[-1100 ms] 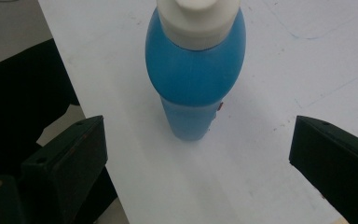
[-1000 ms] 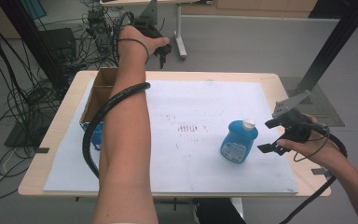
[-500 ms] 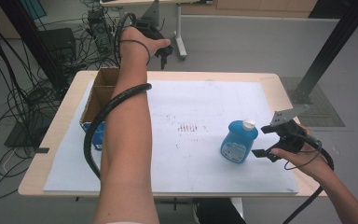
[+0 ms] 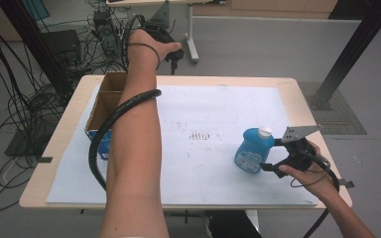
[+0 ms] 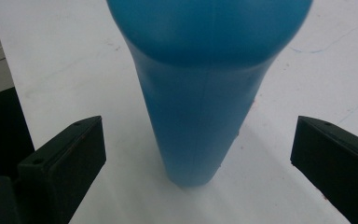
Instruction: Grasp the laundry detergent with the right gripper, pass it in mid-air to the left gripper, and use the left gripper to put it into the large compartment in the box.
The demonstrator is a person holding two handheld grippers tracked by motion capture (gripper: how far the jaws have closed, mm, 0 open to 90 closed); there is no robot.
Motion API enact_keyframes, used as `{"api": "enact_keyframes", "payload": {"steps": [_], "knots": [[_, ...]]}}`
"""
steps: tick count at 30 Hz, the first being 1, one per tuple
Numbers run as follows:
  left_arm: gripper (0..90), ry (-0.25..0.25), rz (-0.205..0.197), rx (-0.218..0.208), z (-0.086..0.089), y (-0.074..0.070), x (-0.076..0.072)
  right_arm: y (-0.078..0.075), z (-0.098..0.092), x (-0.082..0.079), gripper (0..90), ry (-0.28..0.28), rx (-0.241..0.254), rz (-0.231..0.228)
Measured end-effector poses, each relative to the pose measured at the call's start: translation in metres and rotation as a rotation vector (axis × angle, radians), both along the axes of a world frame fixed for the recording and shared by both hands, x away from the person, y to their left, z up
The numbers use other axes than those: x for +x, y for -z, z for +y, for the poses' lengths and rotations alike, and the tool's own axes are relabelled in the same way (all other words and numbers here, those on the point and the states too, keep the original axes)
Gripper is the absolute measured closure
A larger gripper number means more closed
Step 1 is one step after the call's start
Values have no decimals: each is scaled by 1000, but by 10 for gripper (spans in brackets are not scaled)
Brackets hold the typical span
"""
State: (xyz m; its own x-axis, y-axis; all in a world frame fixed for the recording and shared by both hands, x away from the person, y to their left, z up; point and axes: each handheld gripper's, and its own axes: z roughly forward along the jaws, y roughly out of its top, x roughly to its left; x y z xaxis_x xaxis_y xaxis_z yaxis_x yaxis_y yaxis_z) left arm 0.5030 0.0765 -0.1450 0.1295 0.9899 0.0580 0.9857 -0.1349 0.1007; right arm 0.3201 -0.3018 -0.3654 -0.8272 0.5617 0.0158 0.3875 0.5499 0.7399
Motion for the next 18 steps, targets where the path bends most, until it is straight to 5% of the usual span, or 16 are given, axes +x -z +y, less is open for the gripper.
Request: {"api": "enact_keyframes", "payload": {"steps": [18], "knots": [[57,-1,8,-4,3,4,2,21,13,1,24,42,77,-54]]}}
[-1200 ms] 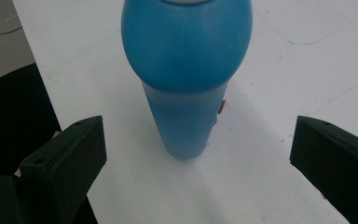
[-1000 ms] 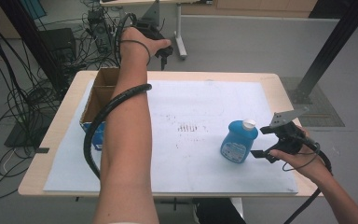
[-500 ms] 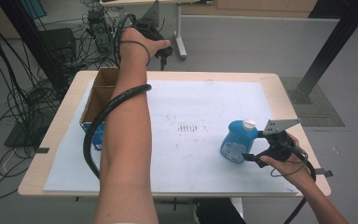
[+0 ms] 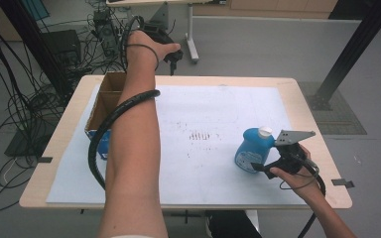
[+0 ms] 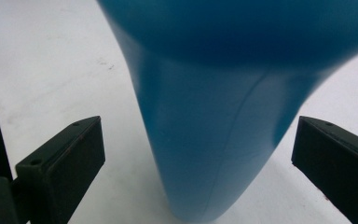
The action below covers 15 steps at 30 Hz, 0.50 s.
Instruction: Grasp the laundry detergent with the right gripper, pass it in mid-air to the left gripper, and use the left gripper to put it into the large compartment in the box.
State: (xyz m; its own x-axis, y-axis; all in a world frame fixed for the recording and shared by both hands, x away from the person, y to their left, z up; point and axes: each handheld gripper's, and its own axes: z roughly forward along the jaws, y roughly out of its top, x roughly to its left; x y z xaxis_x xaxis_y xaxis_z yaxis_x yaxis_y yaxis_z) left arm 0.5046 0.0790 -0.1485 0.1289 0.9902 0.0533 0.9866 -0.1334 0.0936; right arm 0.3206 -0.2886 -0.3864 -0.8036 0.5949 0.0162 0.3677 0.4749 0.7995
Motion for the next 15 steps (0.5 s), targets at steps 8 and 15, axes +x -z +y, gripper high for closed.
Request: {"api": "enact_keyframes", "payload": {"steps": [8,15], "knots": [[57,-1,2,-3,2,1,0,8,3,-1,22,22,21,-22],[57,0,-1,-2,1,0,0,11,8,0,20,33,41,-45]]}}
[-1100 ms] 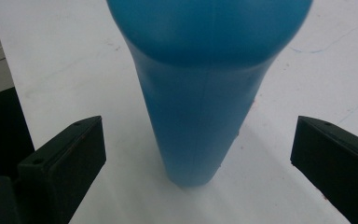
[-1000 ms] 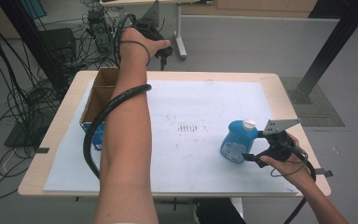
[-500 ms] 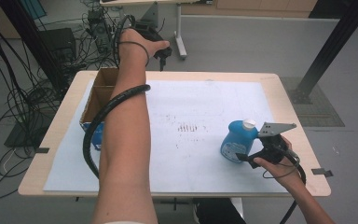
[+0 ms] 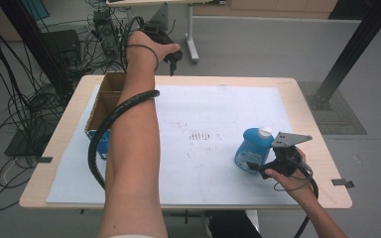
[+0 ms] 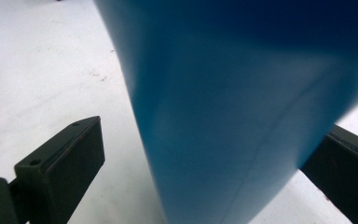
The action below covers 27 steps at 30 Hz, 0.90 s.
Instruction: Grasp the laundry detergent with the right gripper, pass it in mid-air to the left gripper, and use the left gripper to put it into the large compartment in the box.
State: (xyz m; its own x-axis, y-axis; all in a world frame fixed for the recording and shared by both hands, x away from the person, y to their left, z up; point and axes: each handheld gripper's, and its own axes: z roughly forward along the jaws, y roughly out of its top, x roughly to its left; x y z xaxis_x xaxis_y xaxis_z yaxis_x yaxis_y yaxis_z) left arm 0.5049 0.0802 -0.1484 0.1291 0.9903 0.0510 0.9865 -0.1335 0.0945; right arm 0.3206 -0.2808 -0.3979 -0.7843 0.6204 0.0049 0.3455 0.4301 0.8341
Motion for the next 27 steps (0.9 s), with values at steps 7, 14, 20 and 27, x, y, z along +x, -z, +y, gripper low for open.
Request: {"api": "enact_keyframes", "payload": {"steps": [7,14,20,27], "knots": [[57,-3,2,1,1,0,0,3,3,1,20,3,16,-14],[57,-4,-1,2,3,0,-1,1,4,1,19,1,19,-22],[57,-3,-1,-2,1,0,-1,2,3,1,19,4,19,-26],[57,-1,-1,2,0,-1,0,2,4,0,18,4,23,-34]]}}
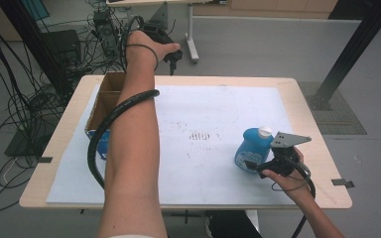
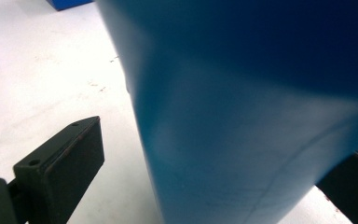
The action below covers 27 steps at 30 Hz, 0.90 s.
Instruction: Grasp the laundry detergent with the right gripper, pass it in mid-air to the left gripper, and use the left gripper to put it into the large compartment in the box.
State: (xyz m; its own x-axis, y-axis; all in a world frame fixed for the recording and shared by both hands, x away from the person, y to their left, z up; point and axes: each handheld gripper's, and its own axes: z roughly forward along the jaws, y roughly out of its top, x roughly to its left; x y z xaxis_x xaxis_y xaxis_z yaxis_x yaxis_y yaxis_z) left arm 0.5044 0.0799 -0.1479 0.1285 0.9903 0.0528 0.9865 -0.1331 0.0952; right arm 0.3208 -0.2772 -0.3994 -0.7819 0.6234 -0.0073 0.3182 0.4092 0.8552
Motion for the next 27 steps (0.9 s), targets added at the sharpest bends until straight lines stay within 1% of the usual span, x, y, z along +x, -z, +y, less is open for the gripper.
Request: {"api": "enact_keyframes", "payload": {"steps": [8,18,27], "knots": [[57,-3,0,3,1,0,0,-1,0,0,18,-1,6,-5],[56,1,1,-2,0,-1,0,-1,1,0,18,-6,5,-9],[57,0,0,3,0,0,0,-2,1,0,18,-7,5,-12]]}}
